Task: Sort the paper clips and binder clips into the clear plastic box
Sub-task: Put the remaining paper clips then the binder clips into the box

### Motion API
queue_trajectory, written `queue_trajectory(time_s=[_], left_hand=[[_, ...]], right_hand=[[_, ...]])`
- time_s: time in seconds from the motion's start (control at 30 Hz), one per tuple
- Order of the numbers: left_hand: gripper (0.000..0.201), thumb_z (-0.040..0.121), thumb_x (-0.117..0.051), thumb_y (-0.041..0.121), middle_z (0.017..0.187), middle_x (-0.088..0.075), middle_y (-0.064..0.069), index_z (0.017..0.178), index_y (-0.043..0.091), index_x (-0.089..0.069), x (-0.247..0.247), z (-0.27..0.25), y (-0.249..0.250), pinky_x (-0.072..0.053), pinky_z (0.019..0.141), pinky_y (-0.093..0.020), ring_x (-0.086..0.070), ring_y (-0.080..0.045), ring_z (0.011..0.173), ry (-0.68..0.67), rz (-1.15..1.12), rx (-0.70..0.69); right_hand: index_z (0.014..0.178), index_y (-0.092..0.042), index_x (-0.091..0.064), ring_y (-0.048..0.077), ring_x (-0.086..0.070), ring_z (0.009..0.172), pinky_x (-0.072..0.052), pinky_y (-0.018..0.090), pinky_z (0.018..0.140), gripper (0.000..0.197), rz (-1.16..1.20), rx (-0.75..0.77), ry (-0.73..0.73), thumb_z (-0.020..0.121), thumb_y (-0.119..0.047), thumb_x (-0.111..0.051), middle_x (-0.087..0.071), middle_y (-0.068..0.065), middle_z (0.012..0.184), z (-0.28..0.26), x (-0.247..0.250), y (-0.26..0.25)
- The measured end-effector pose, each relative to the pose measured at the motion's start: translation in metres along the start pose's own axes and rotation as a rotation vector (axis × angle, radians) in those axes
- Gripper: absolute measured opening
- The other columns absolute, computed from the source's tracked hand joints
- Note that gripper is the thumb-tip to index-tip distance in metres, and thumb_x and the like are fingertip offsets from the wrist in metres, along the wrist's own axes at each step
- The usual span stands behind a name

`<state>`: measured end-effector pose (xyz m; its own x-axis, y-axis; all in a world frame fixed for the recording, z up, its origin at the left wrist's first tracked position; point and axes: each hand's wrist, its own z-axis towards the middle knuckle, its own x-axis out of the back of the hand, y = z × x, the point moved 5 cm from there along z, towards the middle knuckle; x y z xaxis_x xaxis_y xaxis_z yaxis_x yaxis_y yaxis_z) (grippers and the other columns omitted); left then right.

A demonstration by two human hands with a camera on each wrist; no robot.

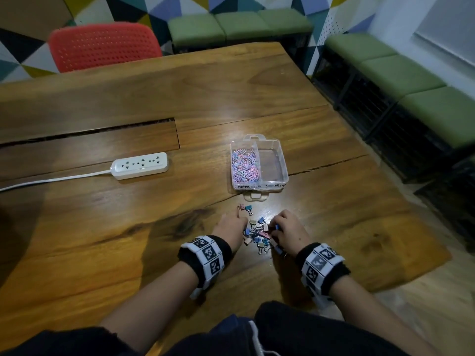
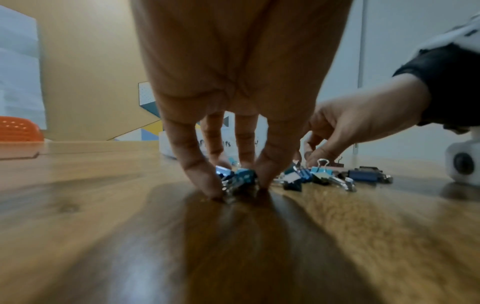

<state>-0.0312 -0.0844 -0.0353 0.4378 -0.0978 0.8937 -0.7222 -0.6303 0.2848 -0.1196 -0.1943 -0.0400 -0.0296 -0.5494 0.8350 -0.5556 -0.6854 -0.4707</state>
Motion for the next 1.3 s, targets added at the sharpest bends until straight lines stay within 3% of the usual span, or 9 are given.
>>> queue_trajectory(time_s=[0.3, 0.53, 0.67, 0.77, 0.83, 0.9, 1.0, 1.13, 1.3], left_hand=[[0.02, 0.083, -0.048, -0.001, 0.105, -0.045, -0.007, 0.095, 0.014, -0.054, -0.004, -0.006, -0.01, -0.044, 0.083, -0.03, -0.049, -0.023, 0.093, -0.042, -0.14, 0.116], [0.025, 0.087, -0.048, 0.002, 0.11, -0.055, -0.008, 0.108, 0.013, -0.057, -0.002, -0.012, -0.01, -0.049, 0.087, -0.033, -0.054, -0.024, 0.1, -0.019, -0.036, 0.1], [0.027, 0.087, -0.05, 0.007, 0.114, -0.056, -0.008, 0.113, 0.015, -0.055, 0.0, -0.014, -0.012, -0.049, 0.09, -0.033, -0.054, -0.024, 0.104, -0.026, -0.051, 0.121], [0.031, 0.088, -0.051, 0.011, 0.119, -0.053, -0.007, 0.118, 0.015, -0.056, 0.0, -0.016, -0.014, -0.048, 0.093, -0.032, -0.054, -0.024, 0.108, -0.038, -0.053, 0.128], [0.029, 0.089, -0.051, 0.013, 0.119, -0.051, -0.006, 0.116, 0.014, -0.059, 0.0, -0.017, -0.015, -0.047, 0.092, -0.03, -0.053, -0.023, 0.108, -0.061, -0.043, 0.129], [0.026, 0.089, -0.051, 0.014, 0.116, -0.049, -0.006, 0.113, 0.013, -0.062, 0.0, -0.019, -0.016, -0.046, 0.09, -0.029, -0.053, -0.022, 0.105, -0.076, -0.044, 0.136], [0.018, 0.087, -0.056, 0.014, 0.104, -0.046, -0.003, 0.102, 0.012, -0.064, -0.002, -0.02, -0.021, -0.045, 0.084, -0.024, -0.051, -0.018, 0.096, -0.081, -0.115, 0.182], [0.013, 0.083, -0.062, 0.01, 0.1, -0.061, -0.005, 0.095, 0.008, -0.065, 0.009, -0.014, -0.018, -0.046, 0.077, -0.019, -0.054, -0.013, 0.087, -0.047, -0.329, 0.226], [0.012, 0.084, -0.059, 0.003, 0.079, -0.057, 0.005, 0.096, 0.004, -0.064, 0.063, 0.028, 0.018, -0.047, 0.048, -0.012, -0.053, -0.002, 0.064, 0.133, -0.706, 0.185]], right_hand=[[0.082, -0.009, -0.06, 0.012, -0.043, 0.088, -0.039, 0.02, 0.078, 0.011, 0.156, -0.11, -0.061, 0.078, 0.001, -0.058, -0.049, 0.005, 0.101, 0.004, 0.014, 0.007], [0.062, -0.024, -0.05, 0.008, -0.047, 0.079, -0.042, 0.016, 0.068, 0.029, 0.265, -0.096, -0.085, 0.08, -0.003, -0.059, -0.049, -0.005, 0.084, 0.002, 0.03, 0.023], [0.085, -0.015, -0.06, 0.011, -0.042, 0.09, -0.041, 0.018, 0.081, 0.003, 0.072, -0.046, -0.107, 0.085, -0.015, -0.057, -0.048, 0.004, 0.103, -0.007, 0.028, 0.033], [0.109, -0.013, -0.059, 0.008, -0.04, 0.092, -0.033, 0.005, 0.063, 0.021, 0.016, 0.029, -0.157, 0.09, -0.016, -0.049, -0.047, 0.006, 0.113, -0.015, 0.02, 0.033], [0.116, -0.018, -0.056, 0.01, -0.041, 0.102, -0.034, 0.005, 0.073, 0.027, -0.02, 0.079, -0.183, 0.09, -0.019, -0.05, -0.044, 0.005, 0.118, -0.019, 0.02, 0.03], [0.122, -0.023, -0.052, 0.017, -0.039, 0.116, -0.032, 0.016, 0.092, 0.034, -0.061, 0.115, -0.231, 0.088, -0.02, -0.053, -0.04, 0.005, 0.125, -0.022, 0.018, 0.031], [0.129, -0.028, -0.044, 0.02, -0.03, 0.125, -0.029, 0.027, 0.105, 0.049, -0.138, 0.161, -0.301, 0.083, -0.017, -0.058, -0.033, 0.003, 0.133, -0.029, 0.015, 0.032], [0.121, -0.027, -0.05, 0.018, -0.032, 0.12, -0.032, 0.031, 0.101, 0.04, -0.168, 0.157, -0.251, 0.083, -0.021, -0.06, -0.036, -0.002, 0.13, -0.035, 0.013, 0.032], [0.109, -0.016, -0.058, 0.02, -0.042, 0.112, -0.038, 0.026, 0.096, 0.025, -0.137, 0.105, -0.222, 0.085, -0.016, -0.057, -0.044, 0.003, 0.122, -0.032, 0.011, 0.035]])
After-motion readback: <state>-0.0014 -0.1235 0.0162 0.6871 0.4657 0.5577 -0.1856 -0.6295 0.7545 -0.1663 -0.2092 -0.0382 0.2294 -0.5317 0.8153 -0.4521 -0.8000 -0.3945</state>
